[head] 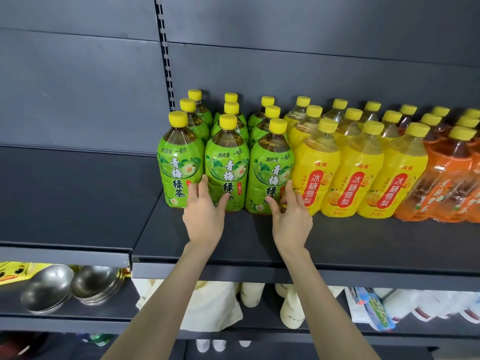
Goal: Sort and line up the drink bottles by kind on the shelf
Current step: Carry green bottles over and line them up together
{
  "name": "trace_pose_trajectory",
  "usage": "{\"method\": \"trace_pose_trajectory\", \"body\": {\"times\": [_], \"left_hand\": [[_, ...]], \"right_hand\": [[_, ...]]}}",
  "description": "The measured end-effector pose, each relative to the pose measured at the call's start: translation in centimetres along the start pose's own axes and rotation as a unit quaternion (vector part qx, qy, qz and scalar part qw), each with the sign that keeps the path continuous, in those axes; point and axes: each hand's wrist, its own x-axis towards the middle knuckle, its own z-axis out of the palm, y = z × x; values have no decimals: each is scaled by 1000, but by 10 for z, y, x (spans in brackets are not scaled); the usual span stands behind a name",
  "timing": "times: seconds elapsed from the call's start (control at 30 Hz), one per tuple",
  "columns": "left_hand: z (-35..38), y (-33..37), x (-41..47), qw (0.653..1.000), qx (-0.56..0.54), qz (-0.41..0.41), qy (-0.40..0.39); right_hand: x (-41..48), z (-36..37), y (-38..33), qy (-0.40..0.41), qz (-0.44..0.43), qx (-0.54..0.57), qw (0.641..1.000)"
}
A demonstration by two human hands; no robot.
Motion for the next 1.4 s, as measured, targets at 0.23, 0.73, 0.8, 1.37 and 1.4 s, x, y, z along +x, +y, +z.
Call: {"method": "trace_pose_trajectory", "body": {"times": [0.23, 0.73, 0.8, 1.37, 1.4], "left_hand": [[-26, -26, 3, 986, -80, -23, 145], [-22, -61, 53, 955, -282, -87, -41], [-21, -64, 53, 954, -283, -89, -49], [-1, -28, 24, 988, -122, -87, 41], [-1, -27, 24, 988, -116, -88, 41]], "right_hand": [[-4, -13, -1, -13, 11, 14, 1000], [-1, 2, -5, -28, -11, -43, 999], [0, 2, -4, -21, -20, -50, 998], [-1, -1, -7, -4, -30, -62, 998], [-1, 0, -6, 7, -38, -63, 997]]}}
